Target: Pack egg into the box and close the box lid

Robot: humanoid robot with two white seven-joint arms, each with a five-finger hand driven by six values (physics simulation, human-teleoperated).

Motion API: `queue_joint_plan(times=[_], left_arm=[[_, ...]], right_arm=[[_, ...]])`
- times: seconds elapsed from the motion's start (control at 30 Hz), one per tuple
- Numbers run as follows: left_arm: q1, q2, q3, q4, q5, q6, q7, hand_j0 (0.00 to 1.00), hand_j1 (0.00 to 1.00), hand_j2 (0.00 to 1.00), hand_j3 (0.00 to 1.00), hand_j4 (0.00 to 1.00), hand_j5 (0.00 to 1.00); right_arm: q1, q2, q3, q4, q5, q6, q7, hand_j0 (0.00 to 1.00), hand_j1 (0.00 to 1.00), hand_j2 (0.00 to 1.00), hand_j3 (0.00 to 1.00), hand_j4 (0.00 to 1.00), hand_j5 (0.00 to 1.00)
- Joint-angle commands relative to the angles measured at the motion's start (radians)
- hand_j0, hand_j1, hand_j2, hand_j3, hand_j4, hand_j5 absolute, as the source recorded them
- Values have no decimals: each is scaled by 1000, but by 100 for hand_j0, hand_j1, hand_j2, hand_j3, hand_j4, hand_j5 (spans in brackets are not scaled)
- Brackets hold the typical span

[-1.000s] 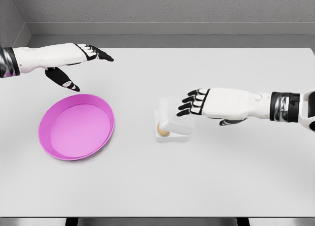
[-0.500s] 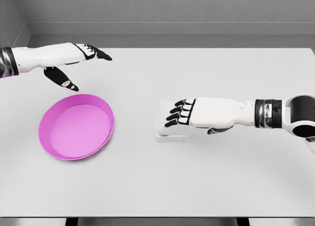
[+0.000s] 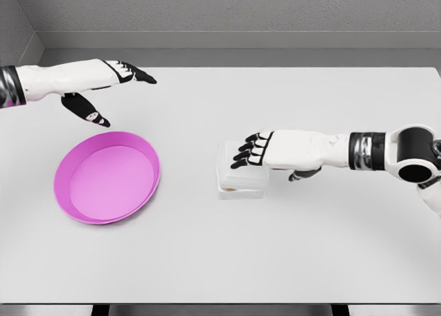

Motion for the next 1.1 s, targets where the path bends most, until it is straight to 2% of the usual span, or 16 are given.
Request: queue_joint_plan(times=[0.0,0.2,0.37,0.47,0.7,1.07], left_arm=[[-2,1,1,0,7,3,0,100,100,100,100,100,100],[0,1,1,0,10,3,0,100,100,100,100,100,100],[0,1,1,0,10,3,0,100,100,100,100,100,100],[0,1,1,0,10,3,0,100,100,100,100,100,100],[0,1,1,1,10,3,0,100,100,100,100,100,100],[0,1,1,1,10,3,0,100,100,100,100,100,100]], right_arm=[[0,10,26,1,22,3,0,100,100,100,100,100,100],[0,13,45,3,42,3,0,100,100,100,100,100,100],[-3,7,-26,0,30,3,0,100,100,100,100,100,100],[-3,9,-32,-6,30,3,0,100,100,100,100,100,100],[-9,15,-1,-74,30,3,0,100,100,100,100,100,100],[-5,15,28,-46,41,3,0,100,100,100,100,100,100]])
